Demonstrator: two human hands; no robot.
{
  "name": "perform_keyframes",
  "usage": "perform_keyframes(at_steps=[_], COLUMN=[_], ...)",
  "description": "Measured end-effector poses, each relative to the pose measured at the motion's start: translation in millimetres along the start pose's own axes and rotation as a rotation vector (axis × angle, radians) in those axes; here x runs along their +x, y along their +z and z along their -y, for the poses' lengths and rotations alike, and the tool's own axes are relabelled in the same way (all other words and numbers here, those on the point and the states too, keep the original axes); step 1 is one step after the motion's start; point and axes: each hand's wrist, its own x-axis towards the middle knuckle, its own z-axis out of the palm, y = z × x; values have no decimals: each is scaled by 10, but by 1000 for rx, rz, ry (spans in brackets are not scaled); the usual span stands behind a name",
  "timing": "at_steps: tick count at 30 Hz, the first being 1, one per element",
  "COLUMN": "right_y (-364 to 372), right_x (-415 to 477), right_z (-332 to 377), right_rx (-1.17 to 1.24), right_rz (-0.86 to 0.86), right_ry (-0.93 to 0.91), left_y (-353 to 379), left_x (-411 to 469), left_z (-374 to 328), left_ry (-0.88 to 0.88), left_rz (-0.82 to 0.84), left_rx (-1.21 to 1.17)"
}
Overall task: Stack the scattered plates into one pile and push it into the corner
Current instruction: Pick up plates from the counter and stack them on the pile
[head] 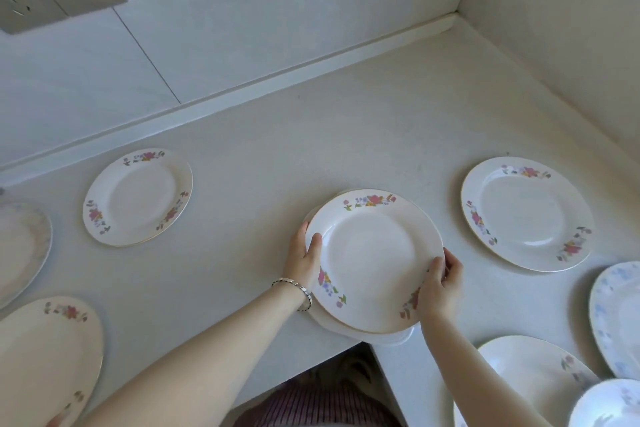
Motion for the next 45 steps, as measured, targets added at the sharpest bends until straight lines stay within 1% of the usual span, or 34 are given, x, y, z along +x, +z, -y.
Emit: perform_keyframes(at_steps=[3, 5, 6, 8, 9, 10, 12, 14, 15, 16, 18, 20, 21, 22, 23, 25, 26, 27, 28, 31, 33, 34, 36, 39, 41, 43, 45], right_y=[-32, -19, 6, 111, 197, 307, 581, 916, 1104, 1307, 1729, 2182, 2419, 2660, 2891, 3304, 3479, 3615, 3735, 3988, 4034, 4027, 3974, 3791, 3619, 3419, 3210], right_x=[36, 39, 2, -149, -246, -344, -569, -858, -1017, -1185, -1533, -1834, -1958, -2059, -2138, -2235, -2244, -2245, -2216, -2133, -2104, -2099, -2083, -2080, -2082, -2045, -2005], right_z=[67, 149, 216, 389, 495, 607, 804, 945, 981, 1004, 1008, 976, 940, 893, 845, 774, 736, 704, 663, 550, 512, 518, 538, 564, 564, 541, 533], right_rx=[-128, -360, -507, -695, -729, -724, -715, -799, -855, -896, -930, -940, -917, -861, -756, -432, -277, -159, -82, 63, 74, 104, 171, 216, 198, 195, 219], right_rz=[27, 29, 29, 78, 153, 267, 556, 809, 889, 934, 971, 980, 975, 956, 925, 828, 780, 731, 679, 546, 493, 483, 488, 479, 457, 440, 439], right_ry=[27, 2, -46, -242, -338, -393, -391, -363, -396, -449, -533, -552, -523, -439, -291, 143, 330, 451, 509, 538, 546, 542, 510, 491, 477, 466, 463], left_y=[-87, -193, -264, -460, -589, -745, -1144, -1623, -1877, -2137, -2640, -3079, -3266, -3438, -3590, -3820, -3912, -3987, -4054, -4202, -4276, -4301, -4343, -4327, -4274, -4253, -4251], left_x=[24, 50, 68, 99, 88, 66, 17, -40, -67, -88, -99, -104, -111, -116, -116, -140, -142, -132, -129, -133, -144, -155, -129, -2, 100, 201, 281], left_z=[16, 21, 26, 53, 59, 74, 144, 276, 359, 446, 640, 850, 942, 1028, 1117, 1237, 1292, 1349, 1381, 1445, 1507, 1537, 1616, 1692, 1673, 1628, 1593], left_ry=[-16, -40, -40, -12, 17, 43, 98, 67, 42, 15, -45, -107, -136, -152, -160, -175, -177, -173, -168, -160, -148, -126, -22, 114, 168, 112, 10], left_rz=[66, 146, 166, 130, 78, 20, -107, -211, -261, -310, -393, -457, -478, -488, -495, -498, -488, -472, -458, -411, -376, -349, -271, -45, 56, 96, 138], left_rx=[85, 148, 185, 274, 303, 296, 240, 183, 166, 150, 103, 54, 35, 18, -6, -8, 6, 7, -1, -13, 78, 184, 451, 818, 1065, 1210, 1245])
